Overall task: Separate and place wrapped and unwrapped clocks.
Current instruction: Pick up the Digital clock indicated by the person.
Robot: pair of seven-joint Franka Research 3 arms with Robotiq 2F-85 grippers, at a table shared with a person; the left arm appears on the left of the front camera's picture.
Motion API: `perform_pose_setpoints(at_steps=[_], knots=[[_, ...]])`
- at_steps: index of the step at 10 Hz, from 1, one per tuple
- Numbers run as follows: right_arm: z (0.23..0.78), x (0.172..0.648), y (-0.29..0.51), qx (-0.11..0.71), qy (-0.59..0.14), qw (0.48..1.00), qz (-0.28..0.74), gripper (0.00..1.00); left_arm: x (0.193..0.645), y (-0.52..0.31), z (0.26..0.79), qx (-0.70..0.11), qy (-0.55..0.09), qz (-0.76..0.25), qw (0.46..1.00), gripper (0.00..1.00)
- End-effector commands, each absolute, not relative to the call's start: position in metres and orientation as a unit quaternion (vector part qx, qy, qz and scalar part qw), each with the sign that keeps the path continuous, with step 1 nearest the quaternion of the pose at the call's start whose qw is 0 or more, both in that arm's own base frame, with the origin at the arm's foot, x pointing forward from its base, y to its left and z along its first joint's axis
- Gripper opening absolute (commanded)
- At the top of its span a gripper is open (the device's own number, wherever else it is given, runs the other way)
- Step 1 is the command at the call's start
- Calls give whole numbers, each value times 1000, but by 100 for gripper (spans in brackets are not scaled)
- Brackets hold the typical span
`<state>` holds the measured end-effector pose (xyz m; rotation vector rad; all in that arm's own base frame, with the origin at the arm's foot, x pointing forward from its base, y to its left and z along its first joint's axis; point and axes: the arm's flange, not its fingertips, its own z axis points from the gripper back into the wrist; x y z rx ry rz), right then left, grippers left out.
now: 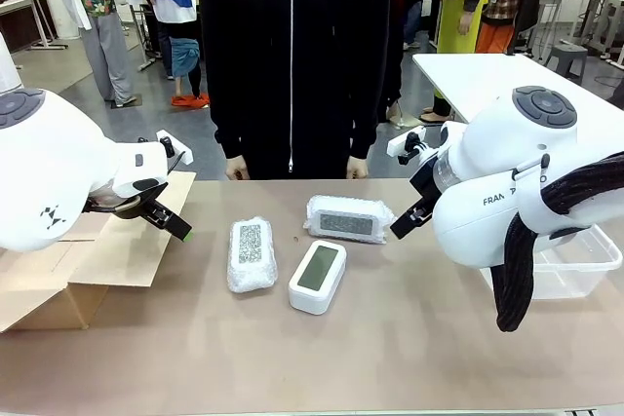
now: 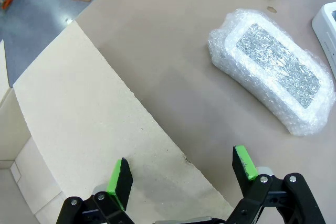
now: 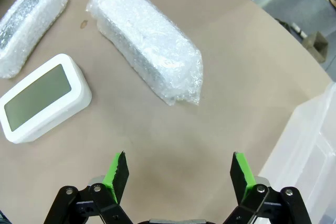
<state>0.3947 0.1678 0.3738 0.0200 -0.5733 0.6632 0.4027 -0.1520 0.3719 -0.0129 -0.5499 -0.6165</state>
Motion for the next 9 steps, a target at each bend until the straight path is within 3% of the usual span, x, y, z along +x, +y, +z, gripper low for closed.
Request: perform_pose_setpoints(at_steps=[1, 9], knots=[[374, 395, 168, 10, -278, 905, 321, 100, 403, -151, 372, -7, -267, -298, 916, 100], [374, 395, 168, 10, -278, 905, 321, 100, 403, -151, 372, -7, -267, -298, 916, 100]])
